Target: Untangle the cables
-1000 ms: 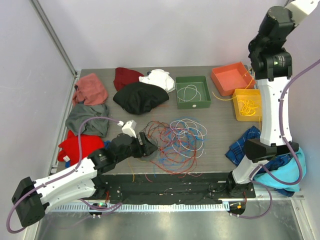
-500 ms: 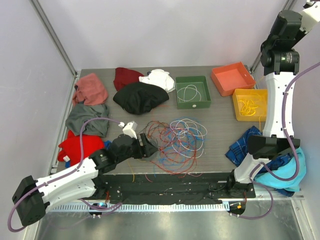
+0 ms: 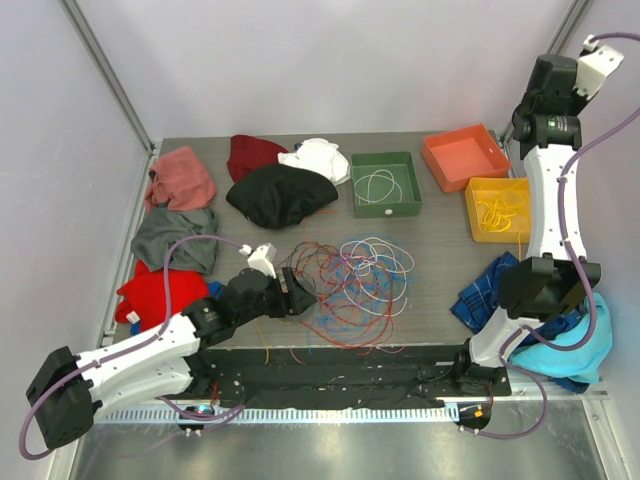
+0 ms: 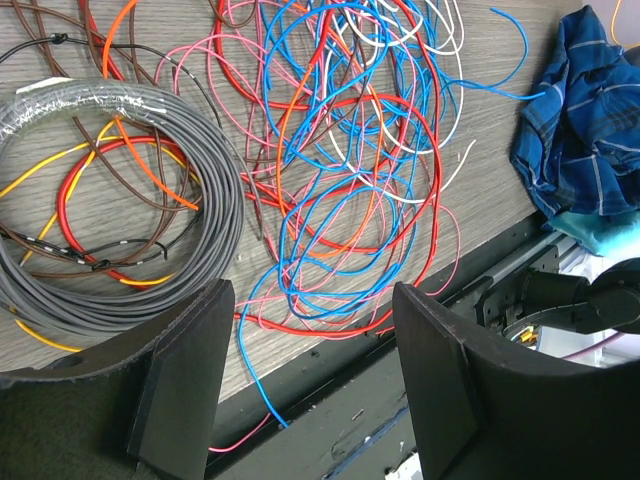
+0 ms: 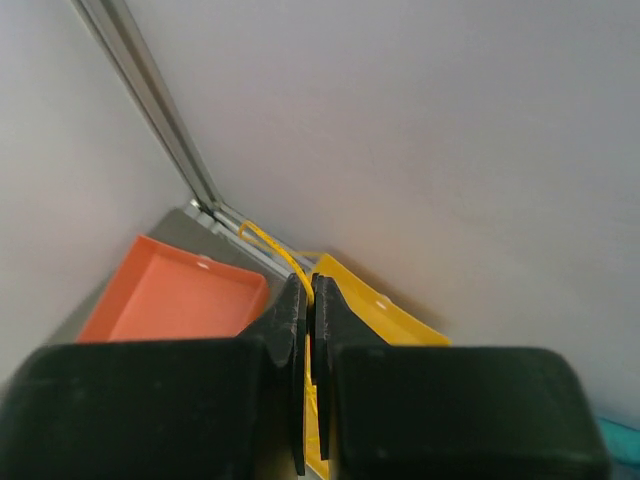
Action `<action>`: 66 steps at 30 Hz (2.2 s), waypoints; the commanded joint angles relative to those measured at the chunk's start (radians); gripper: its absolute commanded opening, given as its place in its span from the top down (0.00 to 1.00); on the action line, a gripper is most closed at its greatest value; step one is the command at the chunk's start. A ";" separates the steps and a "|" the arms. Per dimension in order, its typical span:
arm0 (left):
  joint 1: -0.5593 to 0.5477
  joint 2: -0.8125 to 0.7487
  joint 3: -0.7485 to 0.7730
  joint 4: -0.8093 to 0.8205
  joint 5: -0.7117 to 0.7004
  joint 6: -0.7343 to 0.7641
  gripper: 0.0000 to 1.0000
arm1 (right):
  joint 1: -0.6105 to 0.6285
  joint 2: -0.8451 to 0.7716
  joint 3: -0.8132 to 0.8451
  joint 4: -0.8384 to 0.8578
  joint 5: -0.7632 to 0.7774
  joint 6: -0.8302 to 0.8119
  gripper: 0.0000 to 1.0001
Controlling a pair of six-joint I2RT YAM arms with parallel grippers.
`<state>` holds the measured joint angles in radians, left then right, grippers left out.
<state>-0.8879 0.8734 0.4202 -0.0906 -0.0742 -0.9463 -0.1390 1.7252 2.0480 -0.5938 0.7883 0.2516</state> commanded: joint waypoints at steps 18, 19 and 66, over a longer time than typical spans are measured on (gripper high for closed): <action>0.001 0.033 0.000 0.051 0.007 0.006 0.31 | -0.077 -0.081 -0.735 0.284 -0.182 0.182 0.99; 0.003 0.027 0.000 0.040 -0.001 0.007 0.31 | -0.077 -0.067 -0.750 0.287 -0.219 0.189 0.99; 0.001 0.185 0.051 0.109 -0.030 0.037 0.31 | -0.148 0.112 -0.723 0.411 -0.380 0.244 0.99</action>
<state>-0.8879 1.0580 0.4335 -0.0513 -0.0788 -0.9344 -0.2550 1.8091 1.3209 -0.1589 0.4152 0.5137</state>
